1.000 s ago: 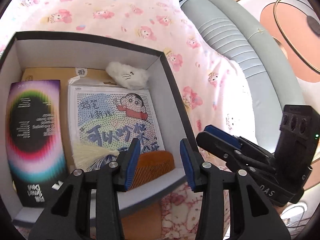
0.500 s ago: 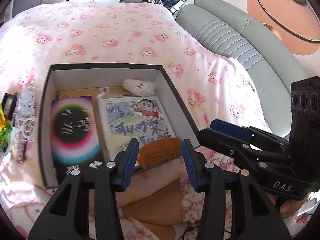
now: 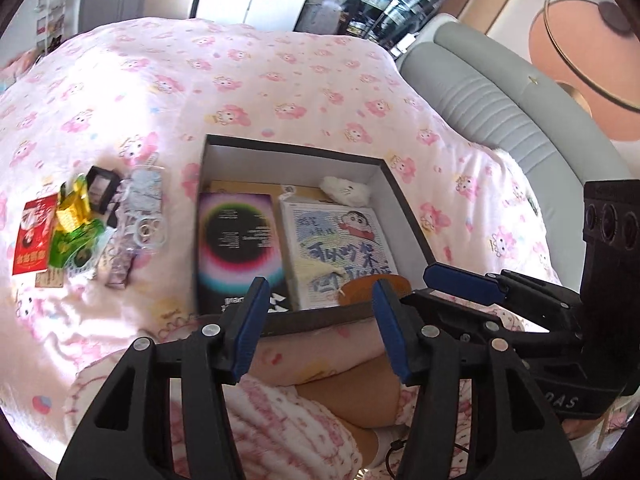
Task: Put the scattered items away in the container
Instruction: 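Move the left gripper to the clear phone case on the bed, then close the left gripper on the clear phone case, then lift the phone case with the left gripper and carry it over the box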
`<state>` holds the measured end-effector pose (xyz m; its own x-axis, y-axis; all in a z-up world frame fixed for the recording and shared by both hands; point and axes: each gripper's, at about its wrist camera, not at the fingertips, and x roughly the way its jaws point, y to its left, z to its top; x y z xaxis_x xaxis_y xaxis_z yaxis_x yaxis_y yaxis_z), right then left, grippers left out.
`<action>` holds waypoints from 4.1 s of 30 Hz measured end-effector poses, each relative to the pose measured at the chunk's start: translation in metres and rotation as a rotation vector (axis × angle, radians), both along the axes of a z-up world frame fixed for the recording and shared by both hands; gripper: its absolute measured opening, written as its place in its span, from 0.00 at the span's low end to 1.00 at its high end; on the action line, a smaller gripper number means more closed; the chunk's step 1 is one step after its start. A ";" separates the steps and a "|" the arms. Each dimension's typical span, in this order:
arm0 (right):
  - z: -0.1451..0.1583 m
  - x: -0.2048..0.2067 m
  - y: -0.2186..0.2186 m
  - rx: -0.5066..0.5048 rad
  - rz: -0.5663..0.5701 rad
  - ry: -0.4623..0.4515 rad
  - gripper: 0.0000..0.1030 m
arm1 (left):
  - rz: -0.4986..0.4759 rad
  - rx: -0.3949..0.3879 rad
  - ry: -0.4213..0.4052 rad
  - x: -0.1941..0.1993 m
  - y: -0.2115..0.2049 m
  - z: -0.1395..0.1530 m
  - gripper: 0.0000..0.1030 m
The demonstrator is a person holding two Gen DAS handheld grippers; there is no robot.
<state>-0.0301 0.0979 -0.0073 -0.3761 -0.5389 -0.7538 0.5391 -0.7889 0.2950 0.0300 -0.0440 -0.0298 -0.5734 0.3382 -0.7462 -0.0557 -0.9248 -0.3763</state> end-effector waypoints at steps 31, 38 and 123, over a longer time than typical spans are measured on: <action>-0.061 -0.098 -0.206 0.075 0.179 -0.130 0.39 | 0.320 0.224 -0.150 -0.041 -0.217 -0.099 0.51; -0.078 -0.116 -0.212 0.106 0.143 -0.121 0.39 | 0.199 0.335 -0.259 -0.093 -0.217 -0.165 0.51; -0.100 -0.120 -0.250 0.107 0.359 -0.361 0.41 | 0.486 0.367 -0.160 -0.009 -0.252 -0.133 0.36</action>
<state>-0.1500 -0.1524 -0.1070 0.1128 -0.4986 -0.8594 0.6603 -0.6087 0.4398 0.0208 -0.2956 -0.1623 -0.6172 0.3174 -0.7199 0.4217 -0.6390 -0.6433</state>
